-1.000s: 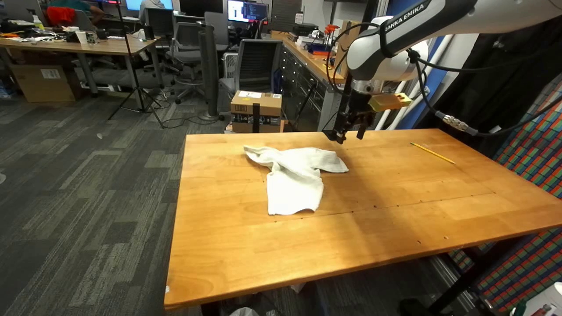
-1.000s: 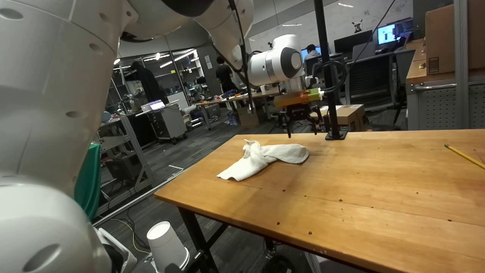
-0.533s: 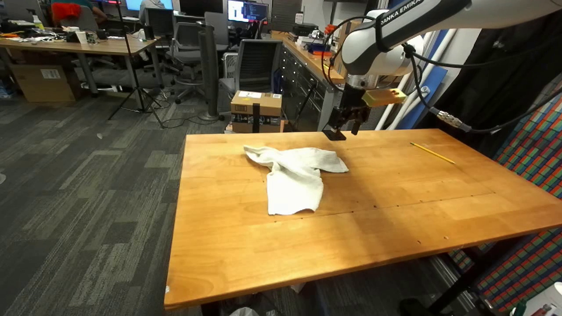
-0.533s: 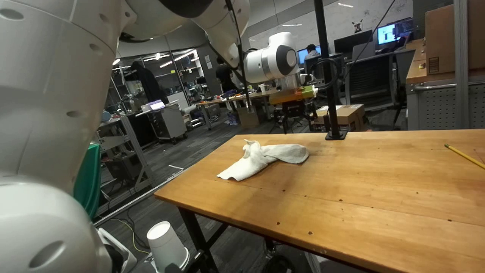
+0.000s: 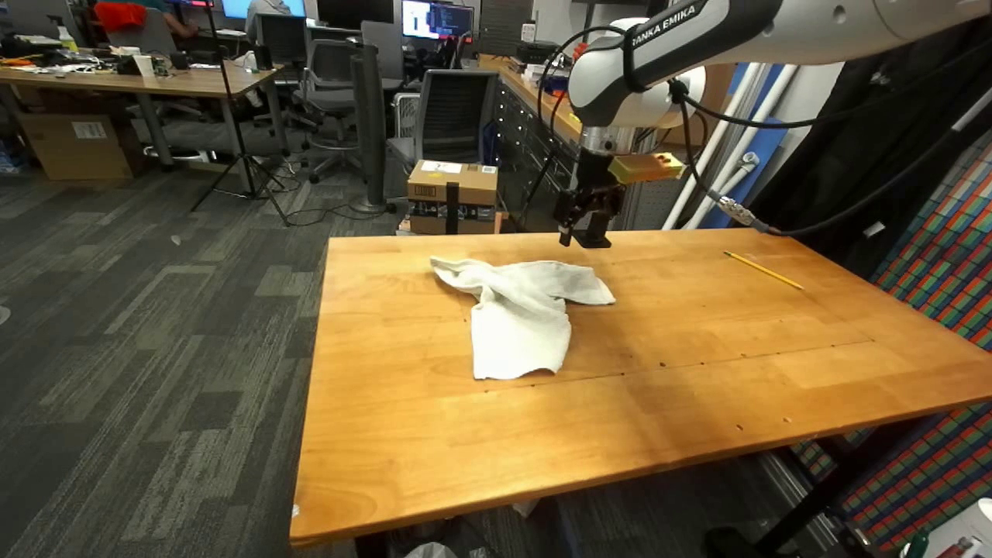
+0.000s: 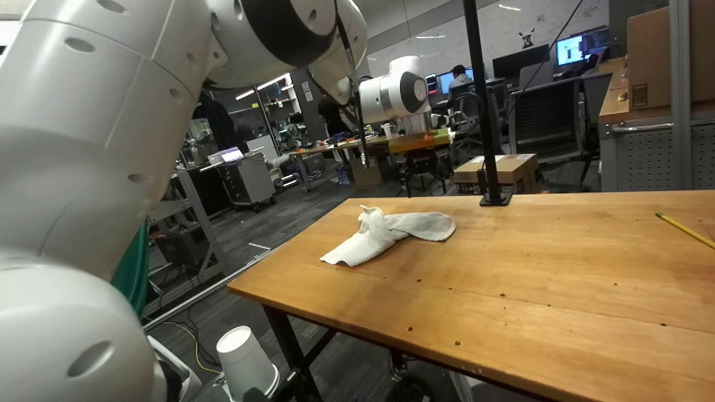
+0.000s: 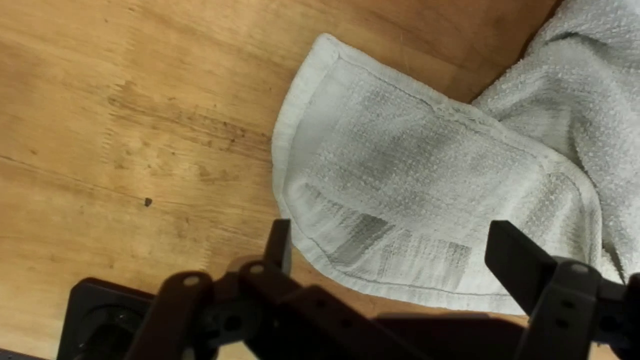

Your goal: Fold the towel twice on the table

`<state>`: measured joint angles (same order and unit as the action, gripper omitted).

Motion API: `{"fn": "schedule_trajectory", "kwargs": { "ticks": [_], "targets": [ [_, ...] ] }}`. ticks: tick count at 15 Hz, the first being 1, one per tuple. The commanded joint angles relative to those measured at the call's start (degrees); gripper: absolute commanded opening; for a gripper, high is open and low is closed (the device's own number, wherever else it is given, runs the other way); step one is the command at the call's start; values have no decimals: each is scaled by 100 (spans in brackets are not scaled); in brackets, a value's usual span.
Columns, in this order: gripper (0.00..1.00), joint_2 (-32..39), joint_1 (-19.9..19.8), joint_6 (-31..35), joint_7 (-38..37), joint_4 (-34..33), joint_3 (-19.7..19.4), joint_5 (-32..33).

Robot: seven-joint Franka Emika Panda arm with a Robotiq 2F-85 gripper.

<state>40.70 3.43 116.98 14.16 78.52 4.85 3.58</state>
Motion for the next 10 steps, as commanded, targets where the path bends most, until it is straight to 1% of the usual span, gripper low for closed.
{"fn": "schedule_trajectory", "kwargs": {
  "ticks": [1,5,10],
  "targets": [
    [100,555,9,-520,18,-881,14,-53],
    [100,875,-83,-708,62,-1180,6,-89],
    [100,1018,-122,-619,89,-1251,-76,30]
  ]
}}
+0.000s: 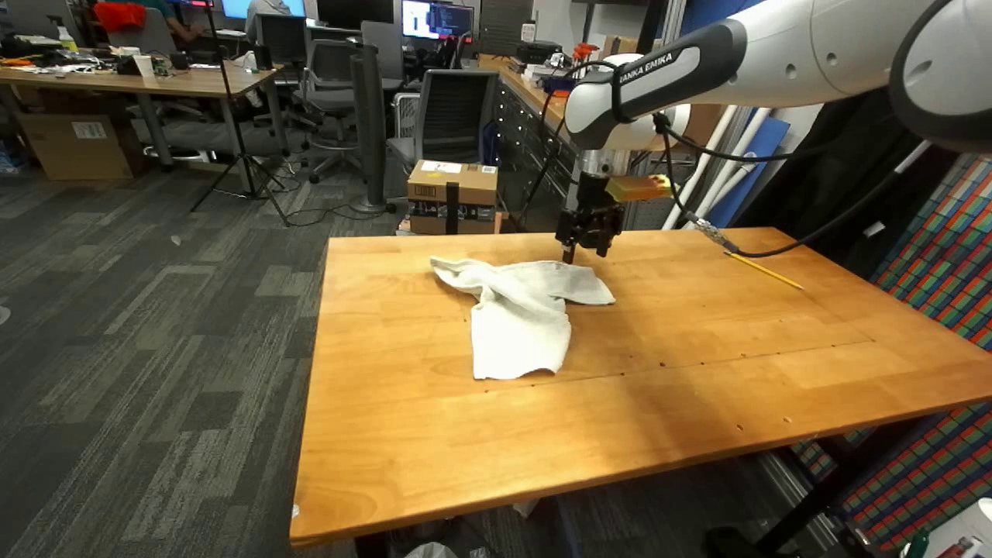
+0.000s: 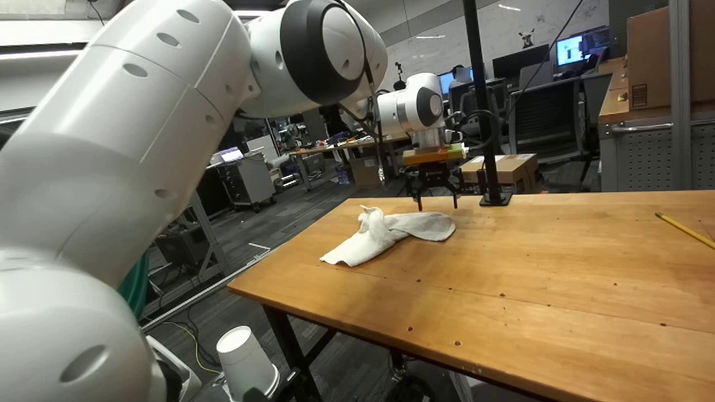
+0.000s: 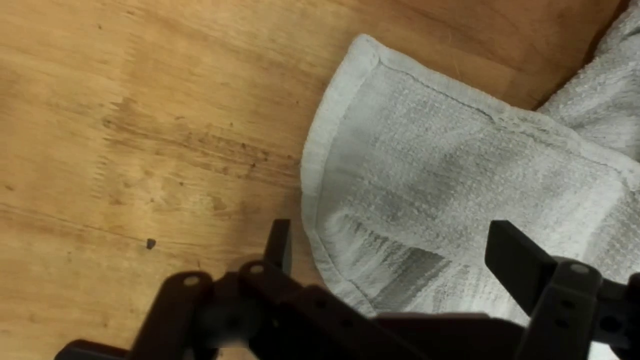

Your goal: Fold the towel twice on the table

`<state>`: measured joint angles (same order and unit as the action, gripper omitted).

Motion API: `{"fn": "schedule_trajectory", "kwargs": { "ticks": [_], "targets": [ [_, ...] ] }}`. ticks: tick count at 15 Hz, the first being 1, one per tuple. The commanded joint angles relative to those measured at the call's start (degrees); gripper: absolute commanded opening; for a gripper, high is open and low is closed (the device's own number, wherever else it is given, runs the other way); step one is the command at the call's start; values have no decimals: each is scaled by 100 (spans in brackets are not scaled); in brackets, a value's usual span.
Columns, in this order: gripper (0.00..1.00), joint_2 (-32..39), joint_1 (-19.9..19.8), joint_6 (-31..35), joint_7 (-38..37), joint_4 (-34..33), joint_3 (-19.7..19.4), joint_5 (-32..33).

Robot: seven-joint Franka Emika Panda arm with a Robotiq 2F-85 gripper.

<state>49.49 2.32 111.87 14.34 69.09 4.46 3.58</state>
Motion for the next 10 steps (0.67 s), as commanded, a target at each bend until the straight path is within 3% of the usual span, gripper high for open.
{"fn": "schedule_trajectory", "kwargs": {
  "ticks": [1,10],
  "targets": [
    [100,123,2,-98,65,-294,-76,82],
    [100,198,-56,-92,22,-243,-146,51]
  ]
}}
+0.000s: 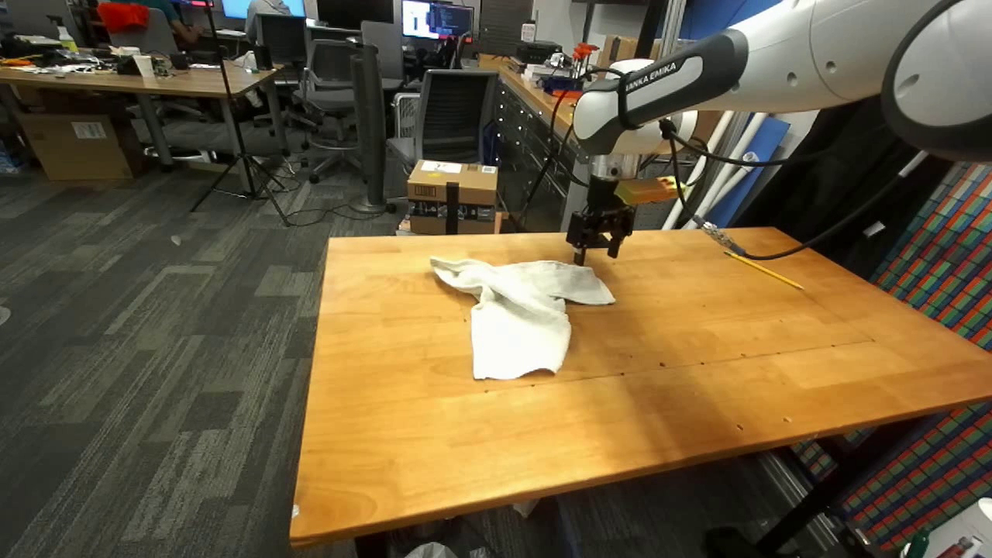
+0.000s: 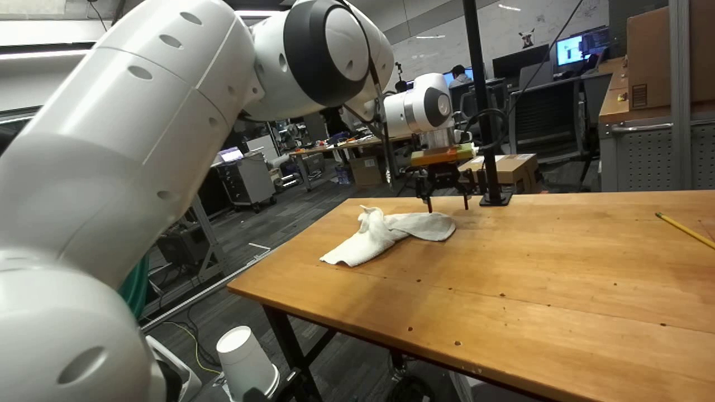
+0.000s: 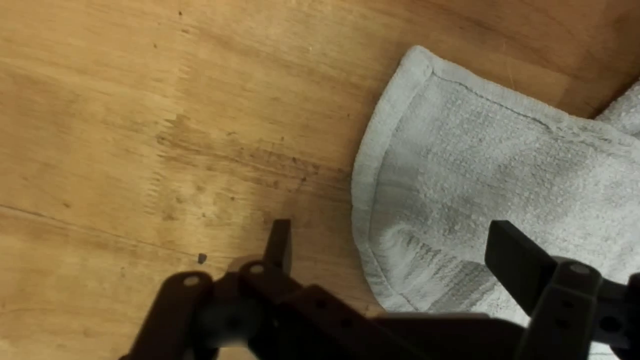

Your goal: Fold the towel twice on the table

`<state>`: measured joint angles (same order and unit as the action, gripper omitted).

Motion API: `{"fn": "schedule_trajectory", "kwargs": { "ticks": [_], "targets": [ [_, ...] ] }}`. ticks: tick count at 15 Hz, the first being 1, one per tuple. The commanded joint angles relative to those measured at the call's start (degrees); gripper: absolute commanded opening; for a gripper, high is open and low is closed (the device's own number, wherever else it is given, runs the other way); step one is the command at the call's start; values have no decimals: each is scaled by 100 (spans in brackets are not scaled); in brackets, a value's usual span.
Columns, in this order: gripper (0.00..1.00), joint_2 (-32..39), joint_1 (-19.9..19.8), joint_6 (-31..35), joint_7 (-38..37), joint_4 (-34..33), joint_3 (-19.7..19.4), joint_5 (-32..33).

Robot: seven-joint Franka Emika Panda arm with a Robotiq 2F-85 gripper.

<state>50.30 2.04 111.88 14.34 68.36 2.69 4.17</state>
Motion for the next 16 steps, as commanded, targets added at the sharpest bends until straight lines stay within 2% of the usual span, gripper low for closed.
{"fn": "schedule_trajectory", "kwargs": {
  "ticks": [1,16],
  "targets": [
    [100,147,-31,-122,48,-188,46,-15],
    [100,336,-31,-826,132,-436,135,-78]
  ]
}}
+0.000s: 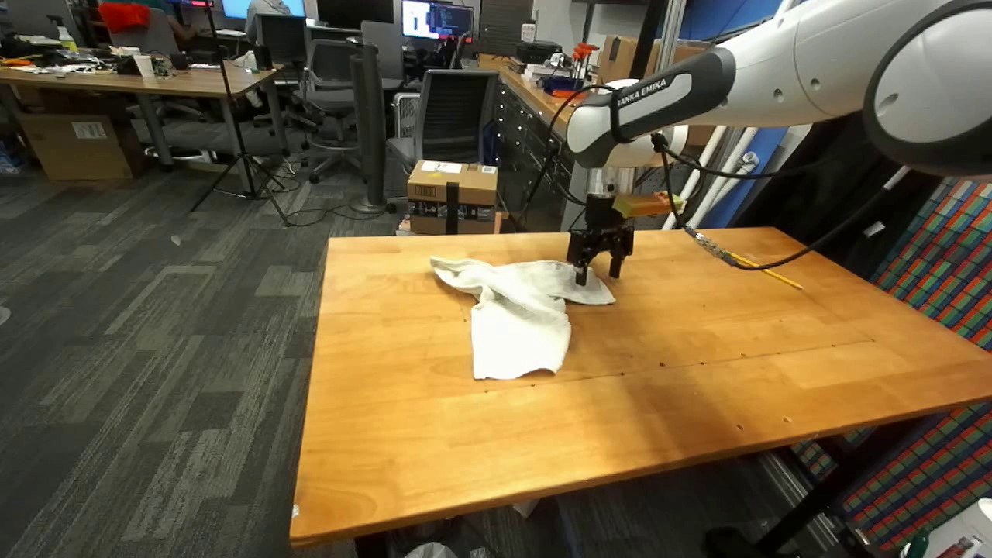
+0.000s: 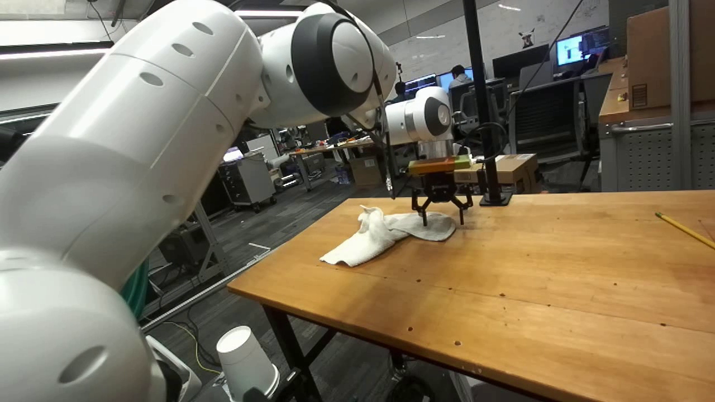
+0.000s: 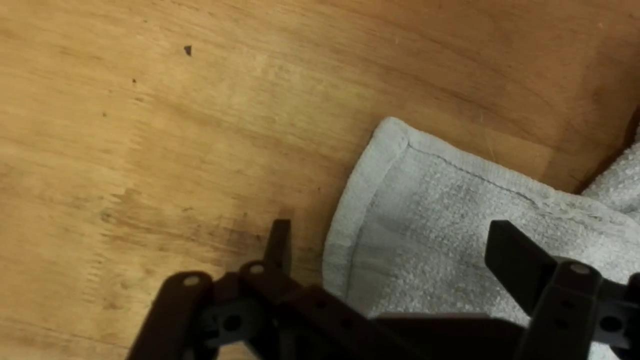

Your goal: Fold the towel twice on the table

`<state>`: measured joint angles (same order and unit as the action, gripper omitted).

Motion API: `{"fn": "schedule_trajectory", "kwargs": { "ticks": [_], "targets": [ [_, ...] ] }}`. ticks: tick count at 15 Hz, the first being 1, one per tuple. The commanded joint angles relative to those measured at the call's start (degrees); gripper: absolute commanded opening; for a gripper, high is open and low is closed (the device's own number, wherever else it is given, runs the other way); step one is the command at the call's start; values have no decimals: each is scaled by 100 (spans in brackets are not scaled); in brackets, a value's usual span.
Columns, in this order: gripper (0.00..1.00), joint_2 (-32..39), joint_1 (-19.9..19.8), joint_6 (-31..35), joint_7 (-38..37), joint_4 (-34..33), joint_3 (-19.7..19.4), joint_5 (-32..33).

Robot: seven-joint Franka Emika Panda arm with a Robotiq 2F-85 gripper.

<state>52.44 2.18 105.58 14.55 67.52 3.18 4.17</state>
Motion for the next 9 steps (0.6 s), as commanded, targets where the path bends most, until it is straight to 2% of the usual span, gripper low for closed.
{"fn": "schedule_trajectory", "kwargs": {
  "ticks": [1,9],
  "targets": [
    [100,125,-76,-149,155,-391,133,-140],
    [100,406,-172,-121,446,-975,349,-499]
  ]
}}
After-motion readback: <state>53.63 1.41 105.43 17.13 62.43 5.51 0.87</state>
